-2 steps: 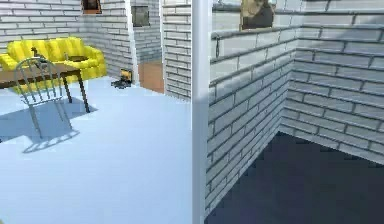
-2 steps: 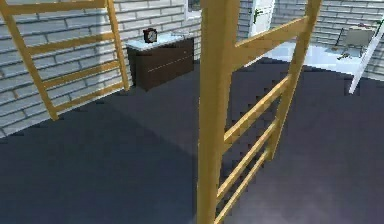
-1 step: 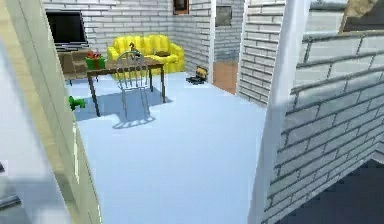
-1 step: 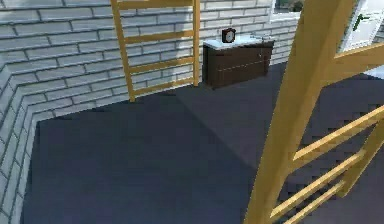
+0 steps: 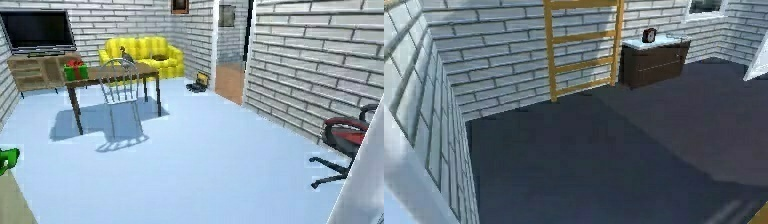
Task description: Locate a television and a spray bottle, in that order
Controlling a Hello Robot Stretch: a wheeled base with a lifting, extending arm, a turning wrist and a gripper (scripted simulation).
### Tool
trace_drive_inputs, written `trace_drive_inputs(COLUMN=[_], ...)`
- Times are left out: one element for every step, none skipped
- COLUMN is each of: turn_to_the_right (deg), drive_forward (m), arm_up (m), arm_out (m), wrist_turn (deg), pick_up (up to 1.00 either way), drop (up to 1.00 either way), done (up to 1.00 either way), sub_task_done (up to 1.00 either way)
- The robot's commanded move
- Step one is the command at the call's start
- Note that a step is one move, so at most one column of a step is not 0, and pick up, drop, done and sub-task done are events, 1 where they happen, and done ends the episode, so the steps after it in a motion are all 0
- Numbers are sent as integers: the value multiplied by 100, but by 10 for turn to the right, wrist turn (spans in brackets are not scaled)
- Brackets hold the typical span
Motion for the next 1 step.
trace_drive_inputs(turn_to_the_right=[-240], drive_forward=[0], arm_up=[0], arm_out=[0], wrist_turn=[0], pick_up=[0], drop=[0], done=[0], sub_task_done=[0])
